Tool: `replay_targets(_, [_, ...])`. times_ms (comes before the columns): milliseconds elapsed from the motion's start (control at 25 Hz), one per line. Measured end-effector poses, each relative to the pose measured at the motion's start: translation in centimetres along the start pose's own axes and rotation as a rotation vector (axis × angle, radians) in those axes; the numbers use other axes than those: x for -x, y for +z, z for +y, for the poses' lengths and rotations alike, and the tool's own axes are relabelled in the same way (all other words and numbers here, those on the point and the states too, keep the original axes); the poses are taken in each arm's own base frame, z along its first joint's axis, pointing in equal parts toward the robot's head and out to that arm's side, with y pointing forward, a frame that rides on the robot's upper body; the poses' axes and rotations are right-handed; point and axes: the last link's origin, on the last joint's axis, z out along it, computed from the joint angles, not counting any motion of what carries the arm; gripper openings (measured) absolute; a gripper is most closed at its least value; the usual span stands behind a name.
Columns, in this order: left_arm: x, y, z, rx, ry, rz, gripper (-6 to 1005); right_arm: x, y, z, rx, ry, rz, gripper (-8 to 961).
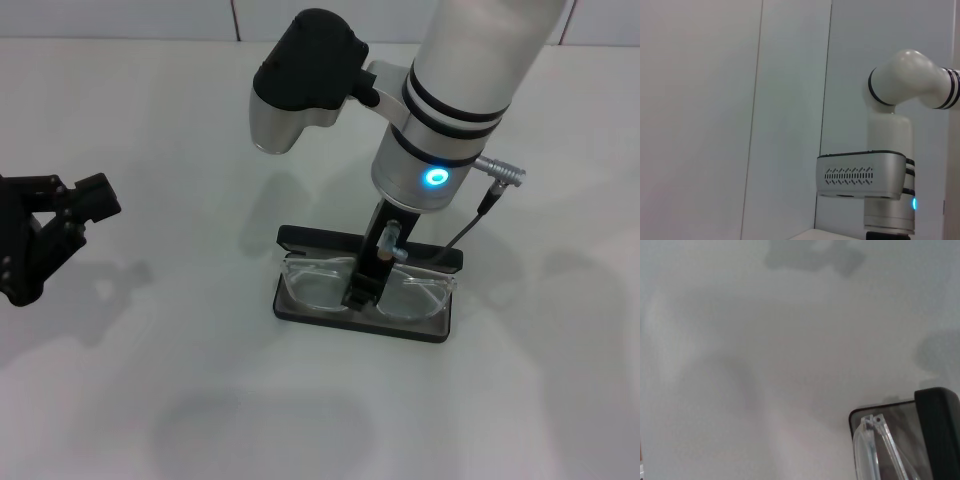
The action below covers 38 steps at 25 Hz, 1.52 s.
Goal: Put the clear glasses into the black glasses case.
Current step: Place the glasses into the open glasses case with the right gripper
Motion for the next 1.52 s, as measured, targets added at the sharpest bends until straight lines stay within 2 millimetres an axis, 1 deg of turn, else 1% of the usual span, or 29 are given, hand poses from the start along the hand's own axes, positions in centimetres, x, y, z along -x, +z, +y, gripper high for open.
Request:
replay_targets(360, [0.0,0.7,-0.2,0.022,0.003,-0.013,62,-0.3,0.5,-0.7,-0.015,0.019,0.001,126])
replay_targets(1520, [0.5,1.0,0.0,0.027,-0.006,-0.028,61,-0.8,0.8,-1.0,-0.014,0.039,0.015,128])
